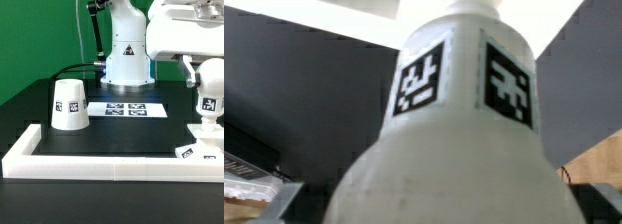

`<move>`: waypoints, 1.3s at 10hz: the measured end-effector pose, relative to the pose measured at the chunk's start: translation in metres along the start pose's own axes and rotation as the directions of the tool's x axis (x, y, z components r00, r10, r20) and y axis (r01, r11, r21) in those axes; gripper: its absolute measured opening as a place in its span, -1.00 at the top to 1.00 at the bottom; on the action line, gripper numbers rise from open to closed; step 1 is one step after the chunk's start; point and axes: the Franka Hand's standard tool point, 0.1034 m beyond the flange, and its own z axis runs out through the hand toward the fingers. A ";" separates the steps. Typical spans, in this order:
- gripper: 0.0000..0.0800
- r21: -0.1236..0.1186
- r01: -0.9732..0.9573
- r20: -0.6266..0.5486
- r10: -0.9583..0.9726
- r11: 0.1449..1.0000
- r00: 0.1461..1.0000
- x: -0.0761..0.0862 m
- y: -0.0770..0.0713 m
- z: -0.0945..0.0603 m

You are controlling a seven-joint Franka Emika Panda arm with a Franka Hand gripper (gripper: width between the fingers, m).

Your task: Assemble lamp

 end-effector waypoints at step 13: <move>-0.70 -0.017 0.007 -0.019 -0.007 1.000 1.000 -0.030 -0.003 0.006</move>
Offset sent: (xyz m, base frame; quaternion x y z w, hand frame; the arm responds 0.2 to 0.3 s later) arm -0.0052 0.0021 -0.0059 -0.0035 0.0083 0.0011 1.0000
